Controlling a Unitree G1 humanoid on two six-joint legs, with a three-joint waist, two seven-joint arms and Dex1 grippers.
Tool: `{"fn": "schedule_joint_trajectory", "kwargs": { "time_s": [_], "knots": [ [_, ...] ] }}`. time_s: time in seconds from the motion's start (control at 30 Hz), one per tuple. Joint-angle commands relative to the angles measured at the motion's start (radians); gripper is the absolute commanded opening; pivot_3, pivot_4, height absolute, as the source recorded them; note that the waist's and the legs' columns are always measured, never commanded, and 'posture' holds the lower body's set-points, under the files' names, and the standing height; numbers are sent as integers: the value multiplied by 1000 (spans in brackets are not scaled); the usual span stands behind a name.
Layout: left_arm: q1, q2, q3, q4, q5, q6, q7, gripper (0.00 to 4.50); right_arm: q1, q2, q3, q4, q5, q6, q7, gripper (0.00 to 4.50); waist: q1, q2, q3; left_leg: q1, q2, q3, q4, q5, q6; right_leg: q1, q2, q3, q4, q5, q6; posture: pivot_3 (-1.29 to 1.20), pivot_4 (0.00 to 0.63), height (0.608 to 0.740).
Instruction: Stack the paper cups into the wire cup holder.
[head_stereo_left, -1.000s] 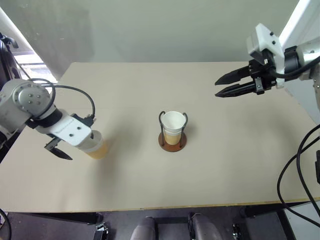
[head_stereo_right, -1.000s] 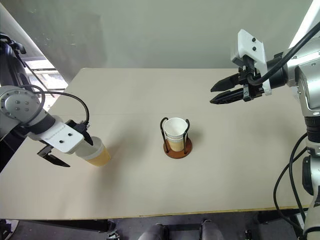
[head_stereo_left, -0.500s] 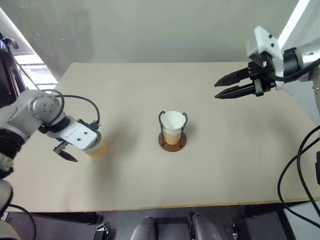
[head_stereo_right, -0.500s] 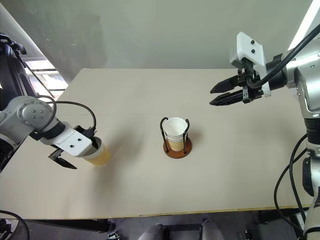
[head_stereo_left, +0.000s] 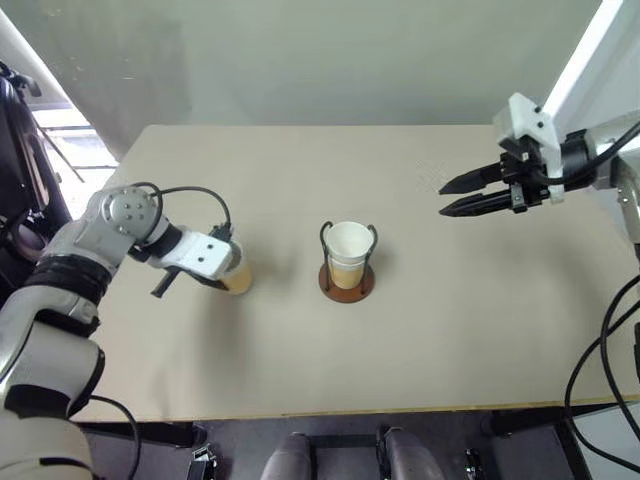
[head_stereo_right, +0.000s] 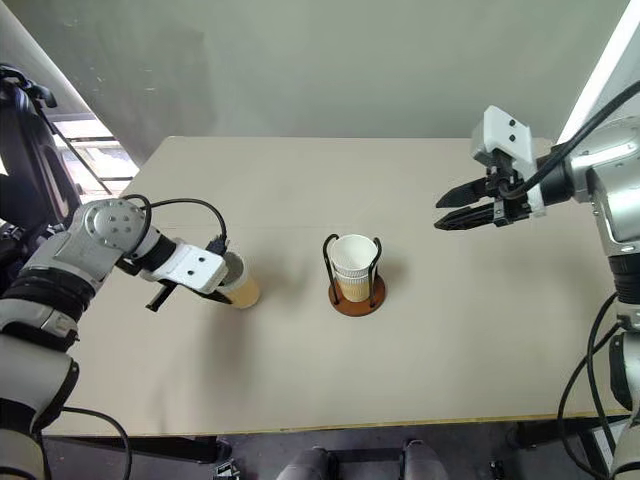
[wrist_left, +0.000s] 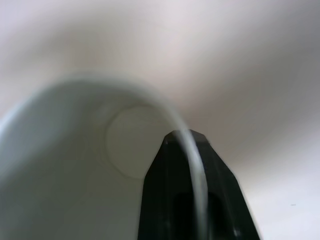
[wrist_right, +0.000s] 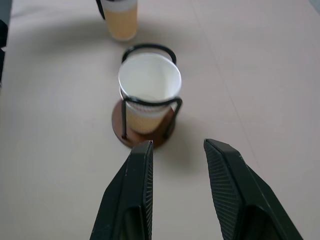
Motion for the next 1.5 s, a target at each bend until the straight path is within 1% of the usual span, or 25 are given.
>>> {"fn": "schedule_joint_trajectory", "kwargs": {
  "time_s": [0.03,0.17,0.27,0.5,0.73,0.83,0.87,0.93,0.97,1.0,1.07,1.1,1.17,1.2,1.23,1.27,1.3,1.33,1.4,1.43,1.47,1.5],
  "knots": [
    [-99,-24,24,55,-24,30,-29,15,-4,-31,-30,32,-3,-51,37,1582,1,0,0,0,0,0,0,0,0,0,0,0,0,0,0,0,150,740],
    [-181,-65,21,121,-50,58,-29,15,5,-35,-53,-16,53,-2,69,1582,0,0,0,0,0,1,0,0,0,1,0,0,-1,1,4,0,150,740],
    [-253,-104,30,170,-81,111,-29,15,12,-29,-89,-79,125,64,81,1582,-1,0,0,0,0,1,0,0,0,1,0,0,-3,1,7,0,150,740],
    [-357,-157,24,274,-54,106,-29,15,27,-36,-137,-128,216,120,92,1582,-1,0,0,0,-1,2,0,0,1,4,1,1,-7,0,9,0,150,740],
    [-449,-221,55,345,-13,78,-29,15,46,-46,-134,-126,211,83,90,1582,3,0,0,-2,0,-1,0,-1,3,7,-1,1,-12,0,11,0,150,740],
    [-485,-254,29,354,-5,64,-29,15,42,-46,-127,-111,204,69,96,1582,5,0,1,-2,-1,-1,0,-2,4,8,-1,2,-14,0,12,0,150,740],
    [-499,-264,14,356,-5,60,-29,15,40,-46,-124,-108,203,66,98,1582,6,-1,0,-2,-2,1,0,-2,5,8,1,0,-15,0,12,0,150,740],
    [-529,-286,-11,355,-19,67,-29,15,38,-48,-119,-105,202,63,102,1582,6,0,1,-2,-2,0,1,-3,6,9,-2,2,-16,0,13,0,150,740],
    [-542,-295,-21,356,-24,68,-29,15,38,-49,-117,-104,202,62,102,1582,9,-1,1,-2,-3,3,1,-3,7,9,1,1,-16,0,14,0,150,740],
    [-556,-304,-38,356,-28,66,-29,15,39,-51,-115,-105,203,62,103,1582,9,0,1,-2,-1,0,1,-3,7,10,-3,2,-16,0,14,0,150,740],
    [-578,-319,-80,350,-44,57,-29,15,43,-59,-111,-111,211,66,103,1582,12,-1,1,-2,-5,6,1,-4,8,10,3,0,-16,-1,16,0,150,740],
    [-587,-328,-95,346,-56,59,-29,15,46,-67,-107,-114,217,65,103,1582,10,0,1,-2,-1,1,2,-5,9,11,-4,2,-17,-1,17,0,150,740],
    [-605,-344,-117,341,-80,62,-29,15,47,-82,-101,-118,228,66,103,1582,13,-1,1,0,-7,8,0,-5,10,11,2,-1,-16,-2,18,0,150,740],
    [-613,-351,-128,339,-90,60,-29,15,47,-90,-97,-119,234,70,103,1582,11,0,1,-1,-3,3,2,-6,10,12,-4,2,-16,-2,20,0,150,740],
    [-621,-357,-137,336,-100,61,-29,15,46,-101,-90,-119,243,74,103,1582,11,0,1,0,-5,6,2,-6,11,12,1,1,-16,-2,20,0,150,740],
    [-630,-365,-148,328,-122,71,-29,15,46,-109,-86,-119,250,74,103,1582,13,0,1,0,-6,7,1,-6,11,12,1,-1,-16,-2,20,0,150,740],
    [-638,-372,-159,318,-145,81,-29,15,46,-115,-82,-118,256,73,103,1582,11,0,1,-1,-5,5,2,-6,11,12,-3,3,-16,-3,21,0,150,740],
    [-646,-380,-172,304,-176,99,-29,15,46,-121,-78,-117,260,68,103,1582,13,0,1,0,-7,10,3,-7,11,12,2,-1,-16,-3,21,0,150,740],
    [-655,-385,-205,272,-231,122,-29,15,50,-127,-73,-114,264,48,103,1582,12,0,1,-1,-5,6,4,-7,11,13,0,2,-16,-2,22,0,150,740],
    [-657,-384,-224,254,-259,133,-29,15,52,-129,-71,-112,265,40,103,1582,15,0,1,0,-8,13,3,-7,12,13,2,-2,-16,-3,23,0,150,740],
    [-659,-383,-241,236,-288,146,-29,15,53,-131,-69,-108,267,31,103,1582,14,0,1,0,-5,6,4,-7,12,13,-2,2,-16,-3,24,0,150,740],
    [-661,-383,-259,214,-321,165,-29,15,54,-132,-67,-103,267,23,103,1582,13,0,1,0,-7,10,5,-7,12,14,0,1,-16,-3,24,0,150,740]
  ]
}}
